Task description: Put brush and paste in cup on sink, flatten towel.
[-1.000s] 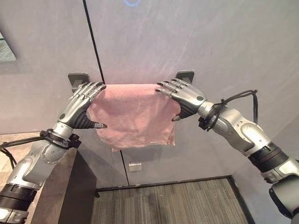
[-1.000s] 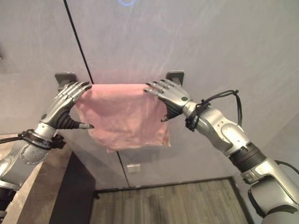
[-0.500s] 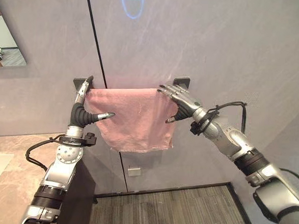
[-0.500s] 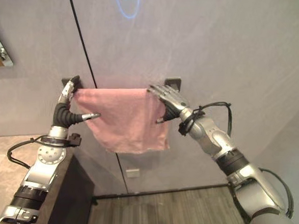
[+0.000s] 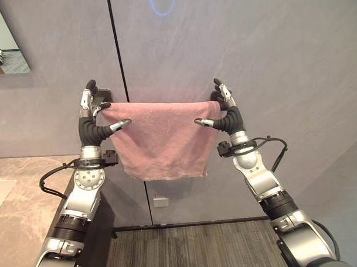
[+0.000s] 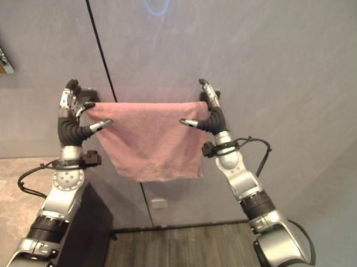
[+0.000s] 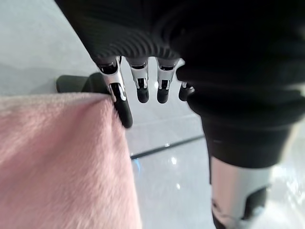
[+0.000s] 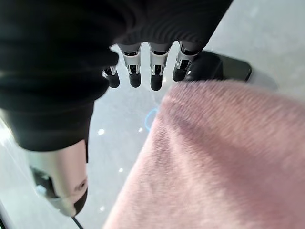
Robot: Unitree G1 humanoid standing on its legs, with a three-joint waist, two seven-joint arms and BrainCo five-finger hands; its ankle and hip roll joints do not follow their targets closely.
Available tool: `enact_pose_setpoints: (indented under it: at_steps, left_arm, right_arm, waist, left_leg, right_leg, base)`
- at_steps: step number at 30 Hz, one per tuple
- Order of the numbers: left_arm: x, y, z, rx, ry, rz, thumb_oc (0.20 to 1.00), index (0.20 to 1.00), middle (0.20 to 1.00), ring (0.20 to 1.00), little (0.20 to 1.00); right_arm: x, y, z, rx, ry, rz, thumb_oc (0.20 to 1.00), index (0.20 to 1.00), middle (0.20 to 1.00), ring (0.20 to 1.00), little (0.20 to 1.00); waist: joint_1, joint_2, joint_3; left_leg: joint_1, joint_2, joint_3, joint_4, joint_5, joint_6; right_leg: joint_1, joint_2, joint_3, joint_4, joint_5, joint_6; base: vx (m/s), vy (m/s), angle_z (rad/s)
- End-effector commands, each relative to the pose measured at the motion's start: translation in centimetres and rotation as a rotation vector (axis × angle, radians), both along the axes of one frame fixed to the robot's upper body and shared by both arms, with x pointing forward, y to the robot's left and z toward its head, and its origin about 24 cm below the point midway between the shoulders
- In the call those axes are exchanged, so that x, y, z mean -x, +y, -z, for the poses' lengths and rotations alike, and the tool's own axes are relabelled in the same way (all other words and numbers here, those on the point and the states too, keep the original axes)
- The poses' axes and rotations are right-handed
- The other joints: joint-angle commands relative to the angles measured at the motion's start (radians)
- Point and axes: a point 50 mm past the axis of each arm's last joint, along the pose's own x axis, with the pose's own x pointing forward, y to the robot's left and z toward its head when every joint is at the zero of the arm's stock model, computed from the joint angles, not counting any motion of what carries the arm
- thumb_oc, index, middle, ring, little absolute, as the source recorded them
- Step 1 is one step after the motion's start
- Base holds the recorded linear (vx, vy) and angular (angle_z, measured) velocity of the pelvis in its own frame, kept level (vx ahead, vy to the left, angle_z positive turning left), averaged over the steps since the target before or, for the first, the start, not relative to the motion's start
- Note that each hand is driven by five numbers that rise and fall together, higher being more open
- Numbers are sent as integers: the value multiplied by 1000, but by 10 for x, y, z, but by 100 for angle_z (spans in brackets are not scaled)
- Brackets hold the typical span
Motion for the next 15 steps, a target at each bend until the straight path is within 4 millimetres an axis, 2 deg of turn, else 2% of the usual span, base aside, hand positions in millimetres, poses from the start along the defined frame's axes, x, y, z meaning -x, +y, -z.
enact_pose_setpoints:
  at_steps: [1, 3, 4, 9, 15]
  left_arm:
    - [-11, 5, -12, 34, -27, -33, 1000, 1000, 1000, 1000, 1000]
    - [-10, 4, -18, 37, -57, -26, 1000, 1000, 1000, 1000, 1000]
    - [-4, 4, -31, 38, -130, -32, 1000, 1000, 1000, 1000, 1000]
    - [10, 9, -53, -18, -256, -86, 1000, 1000, 1000, 1000, 1000]
    - [23, 19, -51, -22, -272, -136, 1000, 1000, 1000, 1000, 1000]
  right_arm:
    - [-1, 8, -43, -115, -155, -28, 1000, 1000, 1000, 1000, 1000]
    - [0, 7, -46, -122, -170, -30, 1000, 1000, 1000, 1000, 1000]
    - [4, 3, -54, -148, -213, -14, 1000, 1000, 1000, 1000, 1000]
    - [23, -13, -80, -194, -386, 20, 1000, 1000, 1000, 1000, 1000]
    - [42, -30, -87, -257, -485, 74, 1000, 1000, 1000, 1000, 1000]
  waist:
    - [-7, -40, 55]
    - [-6, -40, 54]
    - [-4, -39, 51]
    - [-6, -35, 46]
    - [-10, -30, 43]
  left_leg:
    - [39, -18, 42, 9, -28, 2]
    - [40, -18, 41, 9, -28, 2]
    - [43, -19, 39, 9, -28, 1]
    - [48, -17, 38, 9, -30, -1]
    - [53, -13, 43, 9, -32, -2]
  right_leg:
    - [39, -72, 23, 8, 5, 55]
    - [39, -72, 24, 8, 5, 55]
    - [43, -73, 23, 8, 3, 55]
    - [47, -72, 22, 8, -2, 54]
    - [46, -71, 26, 8, -3, 53]
  base:
    - [0, 0, 0]
    - [0, 0, 0]
    - [0, 0, 0]
    - [0, 0, 0]
    - [0, 0, 0]
